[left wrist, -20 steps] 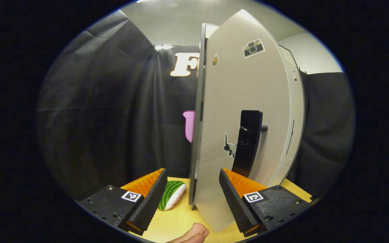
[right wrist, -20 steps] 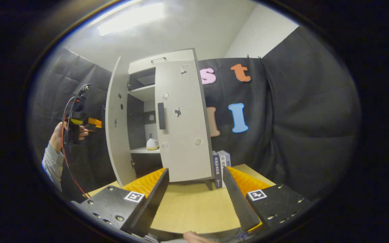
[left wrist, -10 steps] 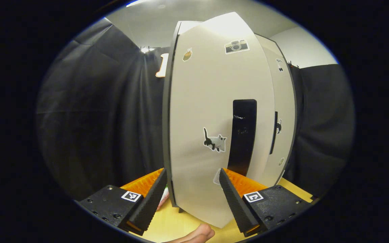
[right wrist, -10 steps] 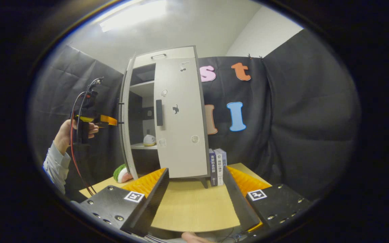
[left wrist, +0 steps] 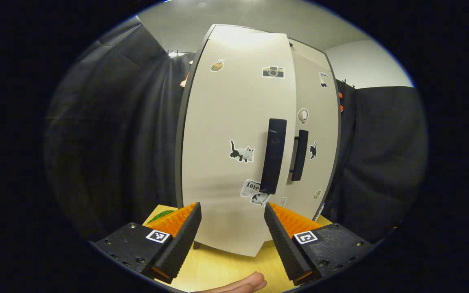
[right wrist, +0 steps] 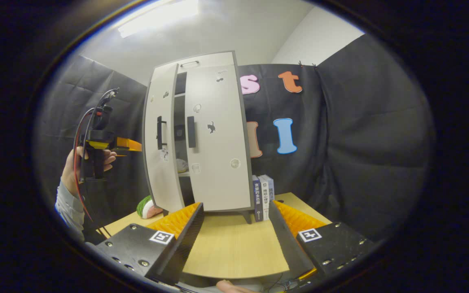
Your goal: Grab one shoe with the right hand and put it into the shoe cabinet, grab the other shoe with the left hand and put it into the shoe cabinet; then close the right door with the right hand and the left door with the left hand.
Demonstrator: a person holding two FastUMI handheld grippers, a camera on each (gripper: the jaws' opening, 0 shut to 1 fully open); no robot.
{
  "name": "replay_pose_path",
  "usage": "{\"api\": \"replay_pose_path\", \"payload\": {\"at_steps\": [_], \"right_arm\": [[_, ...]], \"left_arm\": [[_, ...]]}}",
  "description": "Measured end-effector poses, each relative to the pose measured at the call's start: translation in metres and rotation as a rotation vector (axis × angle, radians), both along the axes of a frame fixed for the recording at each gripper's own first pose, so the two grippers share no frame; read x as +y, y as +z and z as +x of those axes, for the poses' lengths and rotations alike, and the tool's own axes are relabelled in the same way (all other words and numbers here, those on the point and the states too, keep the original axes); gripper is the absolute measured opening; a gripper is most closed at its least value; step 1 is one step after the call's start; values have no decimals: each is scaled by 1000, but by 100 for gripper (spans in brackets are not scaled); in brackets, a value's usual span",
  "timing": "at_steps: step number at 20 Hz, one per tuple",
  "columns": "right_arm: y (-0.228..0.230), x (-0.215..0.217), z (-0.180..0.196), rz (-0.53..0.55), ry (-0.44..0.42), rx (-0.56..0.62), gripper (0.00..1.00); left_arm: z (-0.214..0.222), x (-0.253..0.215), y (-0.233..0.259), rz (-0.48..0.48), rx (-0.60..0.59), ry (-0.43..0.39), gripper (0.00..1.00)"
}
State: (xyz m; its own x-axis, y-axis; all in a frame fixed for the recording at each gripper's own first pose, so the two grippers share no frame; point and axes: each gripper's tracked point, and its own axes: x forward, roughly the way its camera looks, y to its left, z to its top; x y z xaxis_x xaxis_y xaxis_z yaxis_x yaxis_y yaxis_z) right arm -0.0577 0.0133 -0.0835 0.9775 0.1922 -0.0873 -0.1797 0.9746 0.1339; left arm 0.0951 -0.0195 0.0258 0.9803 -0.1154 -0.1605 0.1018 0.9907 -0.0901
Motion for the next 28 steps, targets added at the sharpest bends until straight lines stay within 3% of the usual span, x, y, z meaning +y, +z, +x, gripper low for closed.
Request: {"api": "replay_pose_path", "payload": {"at_steps": [1,3,6,7,9,10,13,14,16,17,18,20,21,23,26,27,28], "right_arm": [[0,2,2,3,5,-2,95],[-1,8,6,16,4,0,95],[8,18,8,62,6,-10,96],[10,20,8,76,12,-13,98],[16,24,4,112,24,-23,98],[20,31,2,126,39,-30,94],[21,35,0,63,34,-34,98],[21,35,-2,29,24,-39,98],[25,42,-3,-3,17,-57,98],[27,47,-1,-3,23,-57,94],[32,53,1,2,29,-56,98],[45,57,7,15,13,-66,98],[51,59,9,18,4,-74,98],[57,62,7,18,-2,-88,98],[54,64,-1,24,3,-91,98],[55,66,-4,39,17,-88,98],[53,70,-8,75,34,-74,98]], "left_arm": [[-9,3,0,2,-7,9,90],[-25,8,0,5,-24,21,95],[-53,13,-7,0,-31,37,90],[-64,15,-11,1,-31,44,95],[-84,25,-19,-11,-27,89,95],[-91,28,-23,-18,-19,115,95],[-113,19,-28,-20,3,81,91],[-120,20,-28,-7,4,85,95],[-127,22,-21,2,-14,104,95],[-126,21,-20,-1,-21,109,90],[-126,20,-18,-5,-27,114,95],[-130,16,-17,21,-27,94,90],[-136,15,-15,38,-33,98,95],[-150,9,-8,62,-63,111,95],[-159,-5,-1,14,-80,87,91],[-162,-10,-2,8,-81,76,95],[-163,-12,-2,11,-83,73,90]]}}
